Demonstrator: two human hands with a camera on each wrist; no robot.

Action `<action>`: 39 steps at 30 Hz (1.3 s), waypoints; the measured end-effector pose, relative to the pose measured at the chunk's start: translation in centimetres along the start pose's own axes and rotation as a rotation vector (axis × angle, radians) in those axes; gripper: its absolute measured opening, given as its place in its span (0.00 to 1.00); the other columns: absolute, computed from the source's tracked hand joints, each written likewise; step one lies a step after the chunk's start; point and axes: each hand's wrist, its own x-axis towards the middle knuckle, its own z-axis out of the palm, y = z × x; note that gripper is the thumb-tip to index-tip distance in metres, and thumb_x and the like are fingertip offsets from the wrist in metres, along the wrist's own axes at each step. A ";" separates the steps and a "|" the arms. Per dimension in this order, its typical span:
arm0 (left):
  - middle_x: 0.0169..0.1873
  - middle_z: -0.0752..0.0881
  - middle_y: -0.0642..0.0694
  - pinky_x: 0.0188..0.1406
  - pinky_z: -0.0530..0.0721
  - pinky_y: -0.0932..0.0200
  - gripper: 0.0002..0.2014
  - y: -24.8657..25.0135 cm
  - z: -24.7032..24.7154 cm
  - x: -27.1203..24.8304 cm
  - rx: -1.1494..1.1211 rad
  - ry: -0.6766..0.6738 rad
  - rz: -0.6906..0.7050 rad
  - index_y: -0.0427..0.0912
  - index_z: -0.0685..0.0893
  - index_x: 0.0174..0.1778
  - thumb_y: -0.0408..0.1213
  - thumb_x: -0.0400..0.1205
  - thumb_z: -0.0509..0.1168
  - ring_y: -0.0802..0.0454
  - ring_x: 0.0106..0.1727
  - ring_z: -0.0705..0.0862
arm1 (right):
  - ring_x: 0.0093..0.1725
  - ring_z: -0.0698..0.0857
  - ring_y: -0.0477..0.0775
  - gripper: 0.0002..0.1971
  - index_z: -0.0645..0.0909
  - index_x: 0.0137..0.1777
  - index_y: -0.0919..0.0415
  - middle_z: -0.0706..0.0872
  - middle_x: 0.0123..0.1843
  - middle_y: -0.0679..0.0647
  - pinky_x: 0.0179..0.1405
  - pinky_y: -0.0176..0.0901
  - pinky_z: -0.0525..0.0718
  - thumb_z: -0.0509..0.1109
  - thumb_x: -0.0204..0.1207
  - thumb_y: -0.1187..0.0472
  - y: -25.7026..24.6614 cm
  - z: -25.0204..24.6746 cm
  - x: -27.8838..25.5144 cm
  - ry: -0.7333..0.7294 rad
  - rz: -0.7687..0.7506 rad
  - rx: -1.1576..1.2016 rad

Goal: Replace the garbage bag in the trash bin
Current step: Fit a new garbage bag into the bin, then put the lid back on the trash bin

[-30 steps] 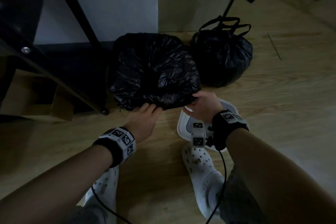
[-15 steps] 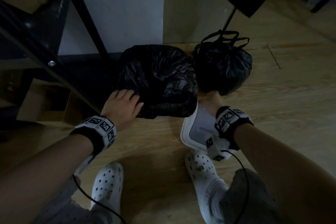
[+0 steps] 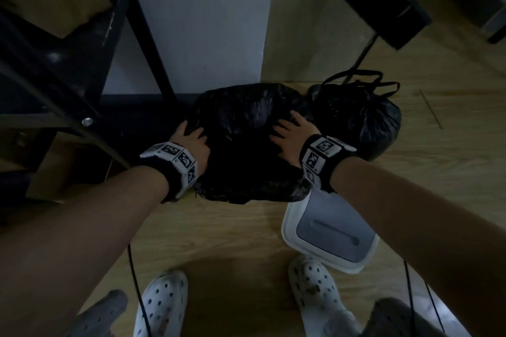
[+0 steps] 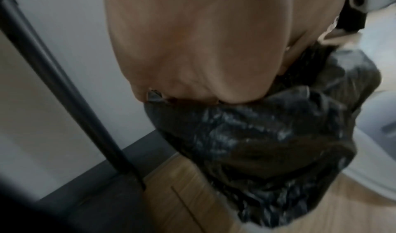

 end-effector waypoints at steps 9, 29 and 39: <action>0.76 0.71 0.44 0.81 0.47 0.43 0.19 1.5 -1.4 -0.4 -0.197 0.237 0.014 0.44 0.76 0.71 0.43 0.85 0.53 0.46 0.79 0.64 | 0.83 0.57 0.54 0.28 0.58 0.81 0.53 0.60 0.84 0.52 0.81 0.59 0.41 0.52 0.83 0.47 -0.1 0.6 -1.8 0.295 -0.006 0.241; 0.60 0.80 0.44 0.56 0.80 0.51 0.14 9.8 -7.5 -12.0 -0.521 0.512 0.074 0.40 0.78 0.62 0.38 0.86 0.51 0.46 0.63 0.77 | 0.65 0.78 0.63 0.19 0.71 0.70 0.60 0.76 0.67 0.59 0.56 0.55 0.80 0.55 0.84 0.52 -5.8 1.6 -17.3 0.472 0.382 0.935; 0.65 0.76 0.42 0.60 0.75 0.48 0.14 20.6 -6.7 -10.3 -0.484 0.246 0.210 0.40 0.73 0.65 0.34 0.85 0.50 0.43 0.69 0.72 | 0.65 0.79 0.66 0.20 0.70 0.72 0.62 0.75 0.70 0.61 0.56 0.56 0.80 0.56 0.83 0.54 -6.0 13.4 -20.8 0.317 0.606 1.086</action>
